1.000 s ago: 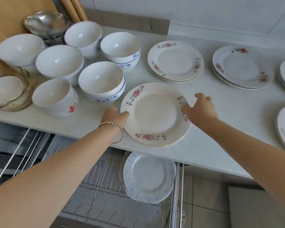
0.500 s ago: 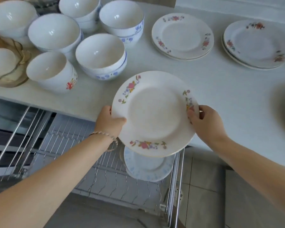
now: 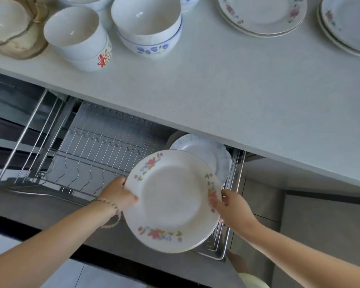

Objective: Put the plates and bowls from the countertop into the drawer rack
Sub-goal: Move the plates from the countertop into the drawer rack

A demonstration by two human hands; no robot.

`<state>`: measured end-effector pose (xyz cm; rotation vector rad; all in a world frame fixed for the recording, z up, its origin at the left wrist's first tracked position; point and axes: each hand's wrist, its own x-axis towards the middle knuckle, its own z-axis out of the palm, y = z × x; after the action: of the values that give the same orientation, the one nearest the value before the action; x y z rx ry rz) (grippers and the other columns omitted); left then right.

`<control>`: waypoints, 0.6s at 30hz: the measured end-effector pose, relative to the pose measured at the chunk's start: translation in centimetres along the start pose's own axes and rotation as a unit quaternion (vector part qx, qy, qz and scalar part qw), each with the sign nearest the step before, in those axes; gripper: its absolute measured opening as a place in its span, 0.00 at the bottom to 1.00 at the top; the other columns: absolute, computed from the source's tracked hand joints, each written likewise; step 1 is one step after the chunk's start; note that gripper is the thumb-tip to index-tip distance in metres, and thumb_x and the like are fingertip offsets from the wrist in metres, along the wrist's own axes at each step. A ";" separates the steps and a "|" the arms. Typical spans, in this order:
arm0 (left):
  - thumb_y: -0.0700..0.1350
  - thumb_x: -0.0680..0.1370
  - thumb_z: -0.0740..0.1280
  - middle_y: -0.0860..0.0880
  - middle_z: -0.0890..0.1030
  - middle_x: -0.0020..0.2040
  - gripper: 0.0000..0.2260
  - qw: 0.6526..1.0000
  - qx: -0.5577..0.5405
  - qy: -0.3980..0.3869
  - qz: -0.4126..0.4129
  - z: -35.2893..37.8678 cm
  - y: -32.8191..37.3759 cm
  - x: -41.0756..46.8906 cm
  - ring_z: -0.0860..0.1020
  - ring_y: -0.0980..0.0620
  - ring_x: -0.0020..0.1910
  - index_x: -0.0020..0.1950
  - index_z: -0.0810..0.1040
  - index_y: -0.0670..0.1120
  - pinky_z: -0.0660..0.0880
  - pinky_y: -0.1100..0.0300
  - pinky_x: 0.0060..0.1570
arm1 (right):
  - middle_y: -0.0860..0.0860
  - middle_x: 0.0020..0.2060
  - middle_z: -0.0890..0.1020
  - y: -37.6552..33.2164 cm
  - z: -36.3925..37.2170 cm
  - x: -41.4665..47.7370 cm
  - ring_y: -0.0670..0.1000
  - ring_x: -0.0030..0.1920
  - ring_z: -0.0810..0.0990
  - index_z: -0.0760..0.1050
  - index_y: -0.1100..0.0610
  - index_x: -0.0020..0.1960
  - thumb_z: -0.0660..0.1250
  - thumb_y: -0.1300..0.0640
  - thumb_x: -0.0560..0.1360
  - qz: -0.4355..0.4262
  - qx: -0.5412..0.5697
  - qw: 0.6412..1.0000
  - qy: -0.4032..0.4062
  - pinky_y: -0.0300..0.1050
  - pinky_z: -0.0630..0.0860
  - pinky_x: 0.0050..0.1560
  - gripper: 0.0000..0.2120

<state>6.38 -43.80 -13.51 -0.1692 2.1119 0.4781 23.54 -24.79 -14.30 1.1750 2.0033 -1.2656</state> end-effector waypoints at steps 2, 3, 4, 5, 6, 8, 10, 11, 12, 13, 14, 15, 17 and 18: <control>0.34 0.72 0.64 0.41 0.79 0.56 0.16 1.000 0.023 -0.006 -0.012 1.6 0.5 2.3 0.77 0.44 0.51 0.60 0.72 0.40 0.78 0.53 0.53 | 0.47 0.34 0.78 0.7 0.8 2.2 0.42 0.27 0.73 0.75 0.59 0.50 0.59 0.51 0.79 0.041 0.000 0.999 0.010 0.31 0.66 0.22 0.12; 0.34 0.73 0.64 0.42 0.78 0.57 0.16 0.999 0.027 -0.005 -0.018 2.5 0.9 3.4 0.77 0.44 0.52 0.61 0.71 0.40 0.77 0.55 0.52 | 0.49 0.35 0.79 1.1 1.0 3.3 0.43 0.28 0.73 0.75 0.60 0.51 0.59 0.52 0.79 0.060 0.002 0.998 0.020 0.34 0.66 0.23 0.12; 0.34 0.74 0.63 0.42 0.77 0.58 0.16 0.999 0.026 -0.002 -0.024 3.5 1.4 4.3 0.77 0.43 0.54 0.62 0.71 0.40 0.76 0.54 0.53 | 0.51 0.38 0.80 1.4 1.2 4.4 0.45 0.29 0.74 0.75 0.62 0.53 0.58 0.52 0.80 0.075 0.004 0.997 0.032 0.37 0.66 0.25 0.14; 0.34 0.74 0.63 0.42 0.77 0.59 0.17 0.999 0.026 0.005 -0.025 4.4 1.9 5.4 0.77 0.43 0.57 0.63 0.70 0.40 0.76 0.54 0.55 | 0.54 0.41 0.80 1.6 1.2 5.4 0.49 0.32 0.76 0.75 0.63 0.55 0.58 0.51 0.80 0.087 0.002 0.995 0.045 0.38 0.67 0.27 0.16; 0.35 0.75 0.63 0.42 0.77 0.60 0.17 0.999 0.031 0.014 -0.026 5.3 2.4 6.3 0.77 0.42 0.59 0.63 0.70 0.39 0.76 0.53 0.57 | 0.57 0.44 0.81 1.8 1.3 6.4 0.54 0.36 0.79 0.74 0.65 0.57 0.57 0.51 0.80 0.098 -0.003 0.993 0.059 0.40 0.69 0.31 0.18; 0.36 0.75 0.64 0.40 0.77 0.62 0.16 0.998 0.039 0.033 -0.030 6.9 3.6 8.2 0.77 0.41 0.61 0.63 0.72 0.38 0.75 0.52 0.58 | 0.63 0.52 0.81 2.0 1.2 8.7 0.61 0.50 0.80 0.72 0.66 0.60 0.54 0.51 0.81 0.119 -0.024 0.989 0.090 0.43 0.72 0.41 0.20; 0.36 0.75 0.64 0.39 0.76 0.64 0.17 0.997 0.041 0.047 -0.035 8.1 5.1 9.6 0.76 0.40 0.63 0.64 0.71 0.37 0.74 0.52 0.59 | 0.65 0.57 0.79 1.8 1.0 10.8 0.63 0.57 0.78 0.70 0.67 0.62 0.52 0.50 0.82 0.141 -0.037 0.983 0.115 0.48 0.74 0.49 0.22; 0.36 0.75 0.63 0.38 0.74 0.65 0.17 0.997 0.042 0.055 -0.036 8.6 5.7 10.3 0.75 0.39 0.64 0.65 0.71 0.37 0.73 0.51 0.60 | 0.65 0.58 0.78 1.8 0.9 11.7 0.63 0.59 0.78 0.69 0.68 0.62 0.52 0.51 0.82 0.153 -0.038 0.980 0.120 0.50 0.75 0.53 0.21; 0.36 0.76 0.63 0.38 0.73 0.66 0.18 0.996 0.044 0.062 -0.038 9.0 6.2 10.9 0.74 0.39 0.65 0.65 0.70 0.36 0.72 0.51 0.61 | 0.65 0.59 0.78 1.8 0.9 12.6 0.63 0.59 0.78 0.69 0.68 0.63 0.53 0.52 0.81 0.162 -0.039 0.978 0.125 0.51 0.75 0.55 0.20; 0.36 0.76 0.63 0.37 0.72 0.67 0.19 0.996 0.053 0.068 -0.039 9.4 6.6 11.5 0.73 0.39 0.66 0.66 0.69 0.36 0.71 0.51 0.62 | 0.65 0.59 0.78 1.7 0.9 13.2 0.63 0.60 0.77 0.69 0.68 0.63 0.53 0.55 0.81 0.166 -0.040 0.977 0.130 0.51 0.74 0.57 0.19; 0.36 0.76 0.63 0.37 0.72 0.67 0.18 0.995 0.064 0.070 -0.040 9.7 7.0 12.0 0.72 0.40 0.67 0.66 0.68 0.35 0.71 0.51 0.63 | 0.65 0.59 0.77 1.7 0.9 13.7 0.63 0.61 0.77 0.70 0.67 0.63 0.53 0.57 0.81 0.168 -0.045 0.975 0.135 0.51 0.74 0.58 0.18; 0.36 0.77 0.62 0.37 0.72 0.68 0.18 0.994 0.073 0.072 -0.038 10.0 7.3 12.5 0.71 0.40 0.67 0.66 0.68 0.34 0.70 0.52 0.63 | 0.65 0.60 0.77 1.7 1.0 14.2 0.63 0.61 0.76 0.70 0.67 0.63 0.53 0.58 0.81 0.168 -0.052 0.974 0.141 0.51 0.73 0.60 0.17; 0.35 0.77 0.62 0.37 0.73 0.67 0.17 0.994 0.073 0.073 -0.044 10.5 7.5 13.2 0.72 0.40 0.67 0.66 0.69 0.34 0.71 0.52 0.62 | 0.64 0.63 0.74 1.6 1.3 14.7 0.62 0.65 0.72 0.67 0.66 0.66 0.53 0.61 0.80 0.177 -0.064 0.971 0.147 0.51 0.69 0.64 0.18; 0.35 0.77 0.63 0.37 0.73 0.67 0.17 0.993 0.074 0.076 -0.042 10.8 7.6 13.4 0.72 0.39 0.67 0.65 0.70 0.34 0.71 0.52 0.61 | 0.64 0.66 0.71 1.5 1.5 14.9 0.62 0.66 0.70 0.65 0.66 0.69 0.53 0.62 0.79 0.187 -0.065 0.969 0.147 0.51 0.67 0.66 0.19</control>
<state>5.00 -31.66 -27.81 -0.2146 2.2695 0.2650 17.17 -19.81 -27.02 1.6574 1.9039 -0.7986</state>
